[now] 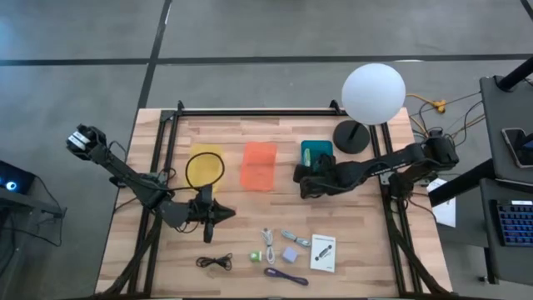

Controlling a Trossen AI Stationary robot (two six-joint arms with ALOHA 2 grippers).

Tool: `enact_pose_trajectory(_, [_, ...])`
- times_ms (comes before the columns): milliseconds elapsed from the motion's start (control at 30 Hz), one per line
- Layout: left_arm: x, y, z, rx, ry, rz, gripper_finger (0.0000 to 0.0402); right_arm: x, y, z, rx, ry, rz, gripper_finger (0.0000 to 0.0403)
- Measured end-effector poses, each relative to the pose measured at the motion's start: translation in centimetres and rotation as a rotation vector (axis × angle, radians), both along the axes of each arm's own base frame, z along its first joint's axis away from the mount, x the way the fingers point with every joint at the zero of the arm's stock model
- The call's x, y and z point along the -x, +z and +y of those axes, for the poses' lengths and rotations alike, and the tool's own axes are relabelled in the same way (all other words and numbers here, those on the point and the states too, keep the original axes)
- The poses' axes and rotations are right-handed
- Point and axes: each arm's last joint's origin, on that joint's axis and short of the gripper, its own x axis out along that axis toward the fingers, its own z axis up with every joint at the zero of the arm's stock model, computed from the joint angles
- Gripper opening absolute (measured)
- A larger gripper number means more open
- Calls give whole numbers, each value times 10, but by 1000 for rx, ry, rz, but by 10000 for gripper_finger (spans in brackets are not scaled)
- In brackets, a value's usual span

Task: Pick and place items into bin
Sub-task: Put the left white card reader box into the blue bin, then put the white card reader box into the blue bin

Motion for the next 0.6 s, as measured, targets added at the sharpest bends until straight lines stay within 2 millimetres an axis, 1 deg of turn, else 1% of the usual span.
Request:
enact_pose_trajectory(133, [0,0,0,0,0,0,2,10,14,2,13,24,211,185])
enact_pose_trajectory(267, [0,0,0,1,0,-1,2,16,36,8,55,64,387,179])
enact_pose_trajectory(333, [0,0,0,1,0,-1,2,14,46,12,85,115,400,176])
enact_pose_trajectory(433, [0,0,0,1,0,-1,2,7,54,14,89,179,364,169])
enact_pose_trajectory(533, [0,0,0,1,0,-1,2,0,56,15,61,233,318,158])
enact_pose_trajectory(600, [0,0,0,1,0,-1,2,-5,52,19,-19,294,290,150])
